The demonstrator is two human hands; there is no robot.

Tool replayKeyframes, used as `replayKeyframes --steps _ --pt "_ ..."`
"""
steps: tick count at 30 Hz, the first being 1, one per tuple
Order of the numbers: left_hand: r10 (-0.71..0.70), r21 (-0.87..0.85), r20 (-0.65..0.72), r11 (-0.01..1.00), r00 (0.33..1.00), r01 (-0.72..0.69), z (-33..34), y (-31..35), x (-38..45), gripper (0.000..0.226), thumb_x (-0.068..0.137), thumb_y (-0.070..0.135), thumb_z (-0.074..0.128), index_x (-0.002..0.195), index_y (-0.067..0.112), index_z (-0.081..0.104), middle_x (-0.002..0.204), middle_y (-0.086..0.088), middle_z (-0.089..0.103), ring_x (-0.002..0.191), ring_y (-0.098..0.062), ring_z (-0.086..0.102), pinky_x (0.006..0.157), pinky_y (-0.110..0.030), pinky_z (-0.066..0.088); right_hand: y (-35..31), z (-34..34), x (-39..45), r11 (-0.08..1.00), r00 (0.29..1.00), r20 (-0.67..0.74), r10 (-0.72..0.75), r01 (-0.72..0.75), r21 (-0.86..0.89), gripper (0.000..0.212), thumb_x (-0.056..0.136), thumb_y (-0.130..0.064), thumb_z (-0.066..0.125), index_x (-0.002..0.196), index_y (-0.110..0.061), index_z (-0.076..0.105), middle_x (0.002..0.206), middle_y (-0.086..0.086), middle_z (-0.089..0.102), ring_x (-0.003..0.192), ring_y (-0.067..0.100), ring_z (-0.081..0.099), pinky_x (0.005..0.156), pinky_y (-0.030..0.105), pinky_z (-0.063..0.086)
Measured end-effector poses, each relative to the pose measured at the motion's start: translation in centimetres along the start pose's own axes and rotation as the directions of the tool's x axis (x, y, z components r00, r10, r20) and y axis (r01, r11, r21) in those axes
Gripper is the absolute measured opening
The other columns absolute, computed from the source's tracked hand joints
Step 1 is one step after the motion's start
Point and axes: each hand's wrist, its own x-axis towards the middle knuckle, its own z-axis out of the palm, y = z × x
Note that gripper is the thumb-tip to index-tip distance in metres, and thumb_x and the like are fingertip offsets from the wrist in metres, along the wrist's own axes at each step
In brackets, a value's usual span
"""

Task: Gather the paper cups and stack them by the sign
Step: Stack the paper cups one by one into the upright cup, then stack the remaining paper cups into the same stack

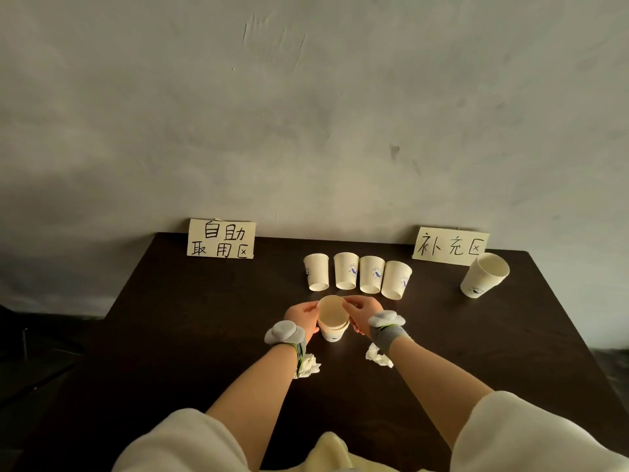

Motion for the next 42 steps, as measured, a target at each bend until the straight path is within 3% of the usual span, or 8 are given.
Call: replayKeyframes --steps 6,12,15,19,27,33,38,42 --pt "0.016 0.051 0.03 0.999 0.999 -0.018 0.0 -0.8 0.4 0.03 0.091 0.011 0.059 0.12 0.007 0.066 0.119 -0.015 0.067 0.108 -0.031 0.061 0.084 -0.034 0.051 2.0 1.0 -0.4 0.999 0.999 -0.034 0.031 -0.031 0.02 0.034 0.095 -0.029 0.053 0.128 -0.026 0.062 0.072 -0.012 0.059 0.052 0.002 0.047 0.051 0.014 0.038" --pt "-0.006 0.119 0.029 0.993 1.0 0.003 0.5 0.5 2.8 0.027 0.089 0.015 0.062 0.114 0.008 0.069 0.103 -0.011 0.068 0.09 -0.023 0.06 0.075 -0.032 0.055 0.8 1.3 1.0 0.908 0.999 -0.019 0.05 -0.053 -0.415 0.035 0.097 -0.028 0.035 0.125 -0.02 0.055 0.117 0.009 0.066 0.105 0.031 0.061 0.089 0.036 0.048" --pt "0.01 0.254 -0.049 0.967 0.999 0.003 0.7 1.6 5.2 0.032 0.088 0.029 0.058 0.113 0.012 0.068 0.097 -0.009 0.068 0.089 -0.026 0.063 0.087 -0.041 0.057 -0.4 -0.3 2.1 0.869 0.995 -0.088 0.056 -0.092 -0.487 0.034 0.097 -0.028 0.034 0.116 -0.014 0.058 0.115 0.01 0.066 0.108 0.032 0.061 0.084 0.033 0.045" --pt "0.08 0.407 -0.093 0.913 0.992 -0.035 0.5 3.9 9.2 0.038 0.089 0.035 0.051 0.122 0.021 0.06 0.121 -0.009 0.064 0.106 -0.03 0.062 0.093 -0.047 0.054 -0.9 -2.4 3.4 0.823 0.986 -0.136 0.098 -0.158 -0.546 0.034 0.096 -0.028 0.034 0.11 -0.012 0.059 0.115 0.011 0.066 0.106 0.033 0.061 0.084 0.034 0.047" --pt "0.004 0.652 -0.007 0.758 1.0 0.001 2.7 8.2 16.8 0.06 0.092 0.04 0.047 0.147 0.027 0.029 0.149 -0.01 0.041 0.13 -0.035 0.047 0.104 -0.049 0.045 -0.5 -2.3 4.9 0.743 0.974 -0.075 0.216 -0.214 -0.634 0.029 0.09 -0.019 0.047 0.119 -0.017 0.052 0.118 0.006 0.066 0.111 0.03 0.062 0.086 0.035 0.048" --pt "-0.008 0.843 -0.031 0.537 0.999 0.031 3.7 8.2 16.6 0.052 0.094 0.047 0.036 0.127 0.011 0.055 0.125 -0.014 0.061 0.114 -0.033 0.06 0.1 -0.042 0.047 -0.7 -2.2 5.5 0.753 0.977 -0.061 0.202 -0.195 -0.629 0.026 0.092 -0.02 0.04 0.115 -0.016 0.052 0.117 0.007 0.066 0.108 0.031 0.062 0.079 0.033 0.044" --pt "-0.058 0.787 -0.109 0.604 0.992 0.122 3.6 7.9 15.0 0.062 0.095 0.051 0.03 0.113 0.002 0.063 0.108 -0.018 0.068 0.097 -0.033 0.067 0.094 -0.041 0.054 -1.0 -2.1 5.3 0.784 0.98 -0.072 0.184 -0.19 -0.591 0.026 0.094 -0.023 0.038 0.114 -0.015 0.053 0.114 0.008 0.067 0.104 0.031 0.063 0.078 0.034 0.046" --pt "-0.044 0.771 -0.092 0.63 0.995 0.099 2.5 7.0 13.4 0.056 0.089 0.059 0.043 0.097 0.008 0.063 0.097 -0.011 0.067 0.093 -0.028 0.068 0.094 -0.039 0.053 -1.0 -2.1 4.6 0.791 0.98 -0.065 0.187 -0.189 -0.582 0.021 0.092 -0.018 0.042 0.11 -0.014 0.053 0.112 0.007 0.066 0.103 0.03 0.063 0.078 0.033 0.046"
